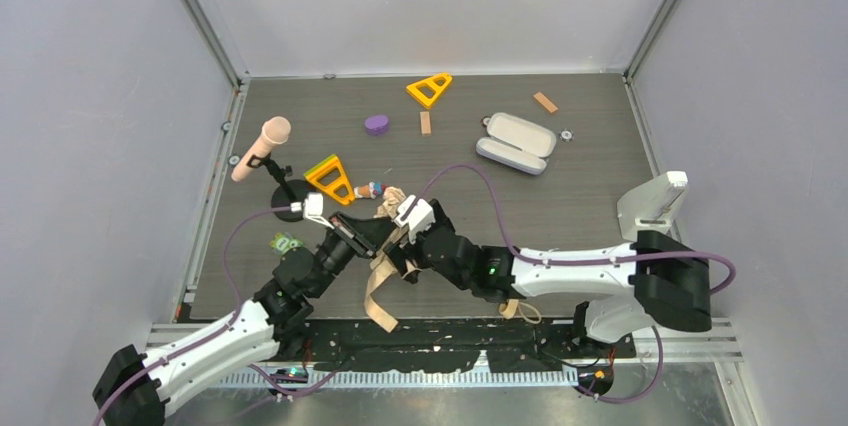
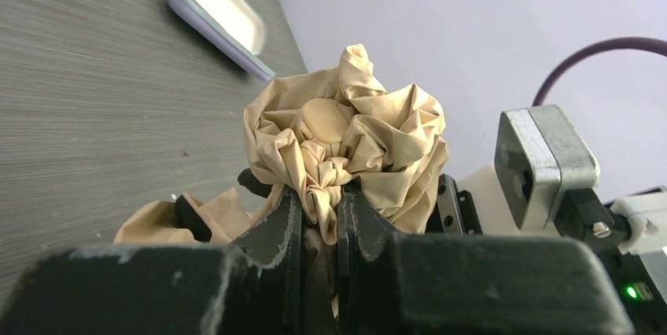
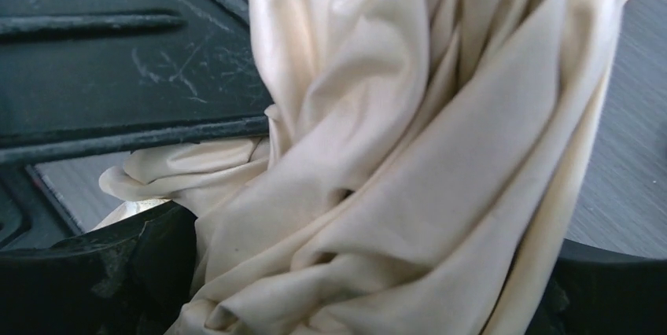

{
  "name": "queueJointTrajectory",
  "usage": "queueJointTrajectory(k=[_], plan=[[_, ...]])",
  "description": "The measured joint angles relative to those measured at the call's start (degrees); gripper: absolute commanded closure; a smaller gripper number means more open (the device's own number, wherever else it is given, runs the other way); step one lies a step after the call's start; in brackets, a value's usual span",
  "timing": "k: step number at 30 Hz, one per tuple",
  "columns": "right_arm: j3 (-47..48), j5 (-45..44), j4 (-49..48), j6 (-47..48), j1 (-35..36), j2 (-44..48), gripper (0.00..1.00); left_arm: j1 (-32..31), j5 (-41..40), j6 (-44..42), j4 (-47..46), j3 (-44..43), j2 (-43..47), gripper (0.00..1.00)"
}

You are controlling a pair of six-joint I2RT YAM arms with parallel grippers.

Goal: Put away the umbrella

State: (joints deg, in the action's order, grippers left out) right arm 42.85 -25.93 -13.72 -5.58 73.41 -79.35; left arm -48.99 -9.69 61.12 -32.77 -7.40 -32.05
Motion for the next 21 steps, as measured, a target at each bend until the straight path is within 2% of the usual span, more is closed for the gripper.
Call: queueJointTrajectory(k=[6, 8, 9, 14, 15, 16, 18, 20, 21], plan=[[4.0, -7.2, -4.0, 1.9, 0.4, -9.0, 0.04, 0.9, -5.6, 0.4, 2.6, 1.4, 1.5, 1.0], [4.7, -9.3, -5.6, 2.1, 0.7, -11.5, 0.01, 1.5, -7.5, 1.1, 3.8, 2.0, 1.9, 1.0], [5.0, -10.6, -6.1, 2.2, 0.9, -12.6, 0.1, 1.6, -8.5, 1.6, 4.3, 2.3, 2.1, 1.0], [5.7, -18.0, -10.4, 3.2, 1.7, -16.9, 0.43, 2.1, -12.1, 3.0, 6.0, 2.7, 2.4, 1.0], [5.7, -18.8, -10.9, 3.9, 1.7, -17.2, 0.55, 2.1, -12.2, 3.1, 6.1, 2.7, 2.4, 1.0], [5.7, -19.8, -11.2, 5.2, 1.7, -17.7, 0.6, 2.0, -12.3, 3.0, 6.0, 2.7, 2.4, 1.0], [5.4, -20.2, -11.6, 7.8, 2.1, -17.8, 0.8, 2.0, -12.5, 3.0, 6.0, 2.7, 2.4, 1.0], [4.7, -20.0, -12.4, 9.7, 2.8, -17.4, 0.91, 1.9, -12.4, 2.9, 5.7, 2.7, 2.6, 1.0], [4.2, -19.8, -13.3, 10.2, 2.7, -17.0, 0.93, 1.8, -12.3, 2.9, 5.6, 2.7, 2.7, 1.0]])
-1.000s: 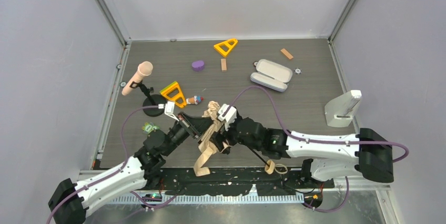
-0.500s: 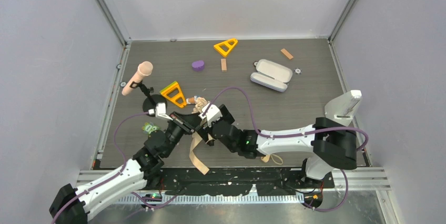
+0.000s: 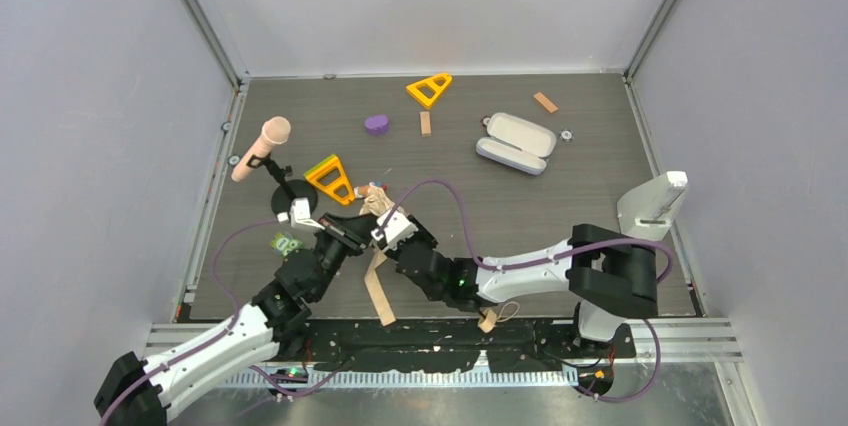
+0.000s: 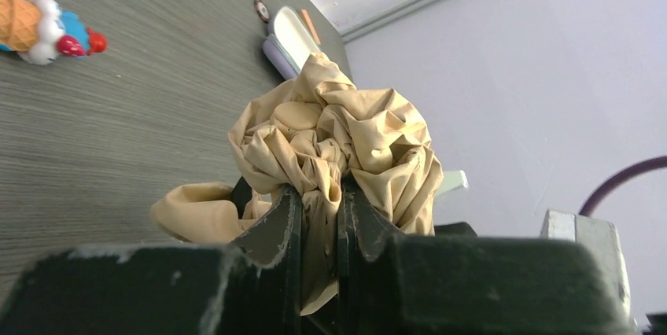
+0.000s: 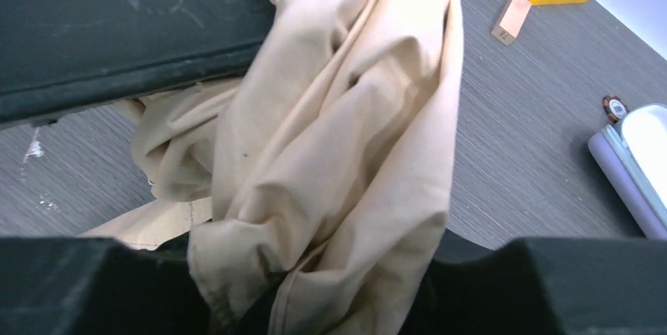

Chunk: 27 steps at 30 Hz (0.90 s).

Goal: Put away the umbrella

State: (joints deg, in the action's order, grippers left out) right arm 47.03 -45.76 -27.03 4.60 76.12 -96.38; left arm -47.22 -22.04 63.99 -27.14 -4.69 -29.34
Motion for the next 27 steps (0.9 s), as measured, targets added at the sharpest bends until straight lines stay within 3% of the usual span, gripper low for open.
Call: queueJointTrajectory(k=[2, 4, 6, 8, 13, 19, 27], plan=[[-1.8, 1.6, -2.1, -0.2, -0.4, 1.4, 0.94, -0.2, 0.6, -0.2, -0.2, 0.0, 0.4, 1.0], [-4.2, 4.5, -3.6, -0.3, -0.9, 4.0, 0.94, -0.7, 2.0, -1.1, -0.4, -0.2, 1.2, 0.81], [-6.5, 8.5, -4.0, -0.9, -1.8, 7.7, 0.94, -1.1, 3.7, -2.1, -0.4, -0.8, 2.2, 0.52], [-8.4, 12.6, -3.8, -1.6, -3.2, 11.7, 0.94, -1.5, 5.4, -3.6, -0.3, -1.8, 3.9, 0.3], [-13.2, 26.0, 1.0, -6.2, -13.1, 24.0, 0.94, -1.6, 8.6, -7.0, -0.1, -6.6, 11.2, 0.04], [-13.9, 45.3, 9.0, -12.0, -23.3, 34.3, 0.94, -0.3, 14.2, -14.7, 7.6, -13.9, 15.3, 0.01], [-10.8, 76.1, 14.9, -22.4, -31.3, 37.8, 0.94, 1.2, 30.8, -22.2, 15.5, -24.5, 4.7, 0.01]])
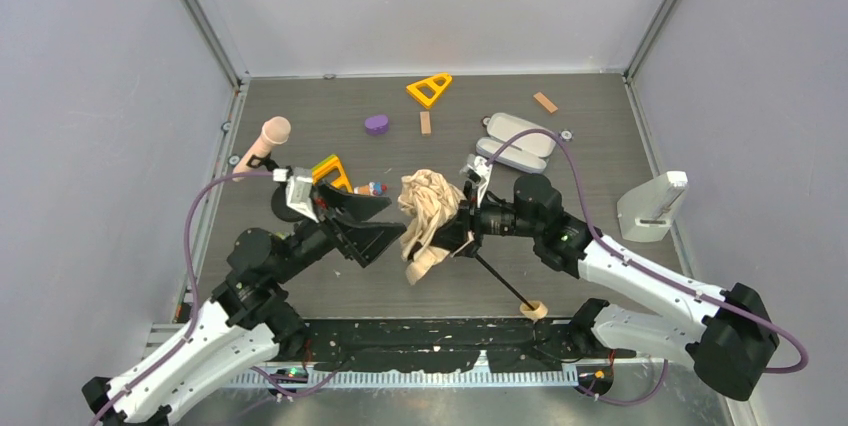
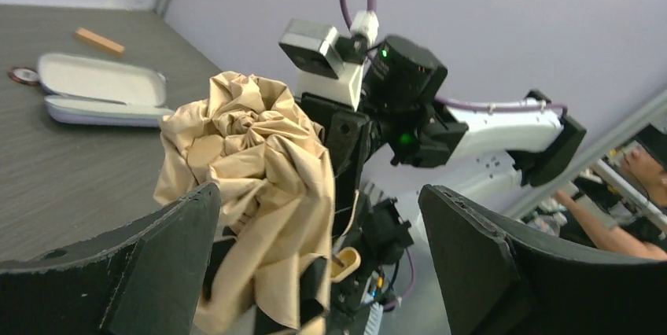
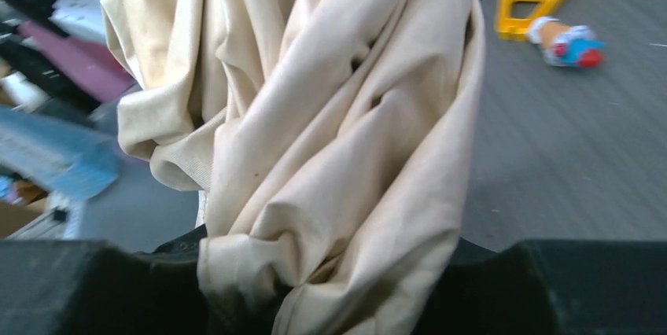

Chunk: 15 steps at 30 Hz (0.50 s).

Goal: Put away the umbrella

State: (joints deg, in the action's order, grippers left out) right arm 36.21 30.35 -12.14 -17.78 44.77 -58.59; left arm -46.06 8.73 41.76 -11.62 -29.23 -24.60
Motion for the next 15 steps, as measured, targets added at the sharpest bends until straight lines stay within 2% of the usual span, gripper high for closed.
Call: queueJointTrajectory(k=[6, 15], plan=[[4.1, 12.3, 1.6, -3.7, 0.1, -0.9, 0.94, 0.0, 8.5, -0.7, -0.1, -2.4, -7.0, 0.01], [9.0, 16.4, 10.0, -0.9, -0.1, -2.7, 0.94, 0.2, 10.6, 0.5, -3.7, -2.3, -10.8, 0.0]])
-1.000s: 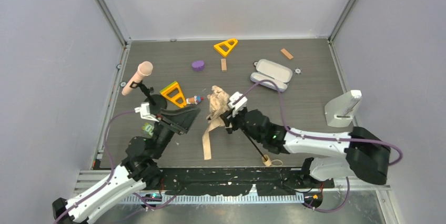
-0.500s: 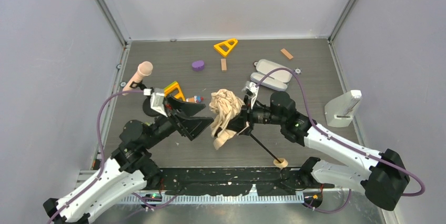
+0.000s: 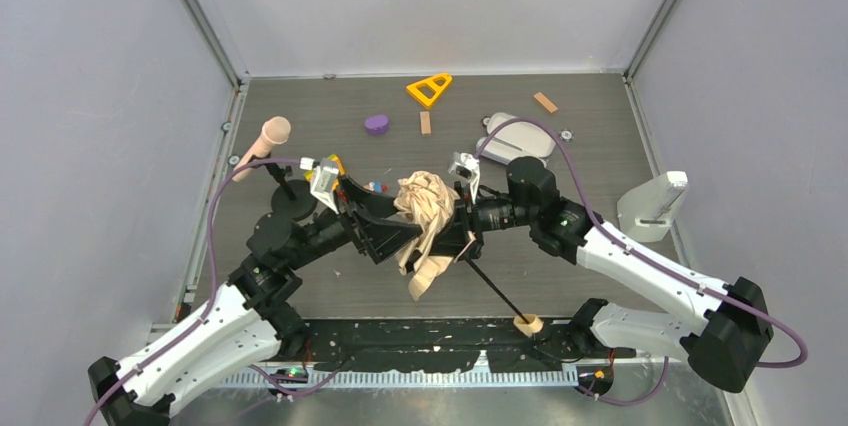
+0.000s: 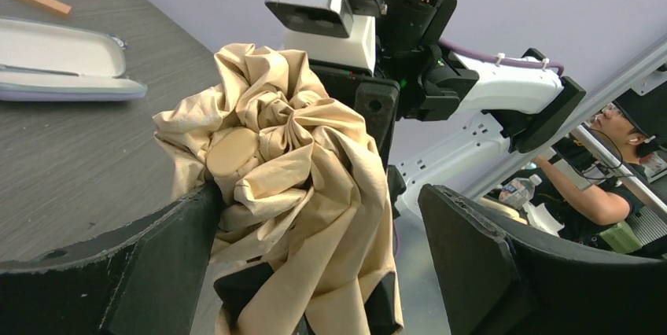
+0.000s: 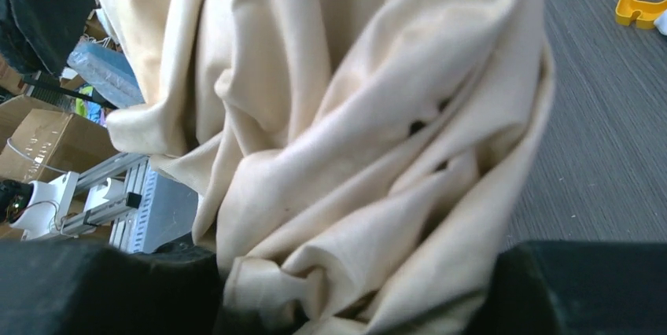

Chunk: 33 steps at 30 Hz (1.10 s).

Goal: Put away the umbrella

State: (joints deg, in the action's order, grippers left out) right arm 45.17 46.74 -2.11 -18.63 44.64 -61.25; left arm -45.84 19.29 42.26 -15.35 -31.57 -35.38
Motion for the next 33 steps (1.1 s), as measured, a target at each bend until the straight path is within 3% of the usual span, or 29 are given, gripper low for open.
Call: queueJointTrajectory(k=[7, 16, 23, 33], plan=[[2.6, 0.1, 5.6, 3.6, 2.0, -1.0, 0.94, 0.2, -0.8, 1.3, -2.3, 0.3, -2.3, 0.0], [3.1, -1.7, 9.2, 5.0, 3.1, 0.2, 0.94, -0.2, -7.7, 0.9, 6.0, 1.2, 4.4, 0.01], [3.1, -0.5, 9.4, 4.9, 3.5, 0.9, 0.94, -0.2, -11.6, 3.1, 6.6, 3.2, 6.3, 0.01], [3.1, 0.6, 9.4, 4.8, 3.5, 0.9, 0.94, 0.1, -5.9, 8.9, -5.2, 6.4, 1.4, 0.01]])
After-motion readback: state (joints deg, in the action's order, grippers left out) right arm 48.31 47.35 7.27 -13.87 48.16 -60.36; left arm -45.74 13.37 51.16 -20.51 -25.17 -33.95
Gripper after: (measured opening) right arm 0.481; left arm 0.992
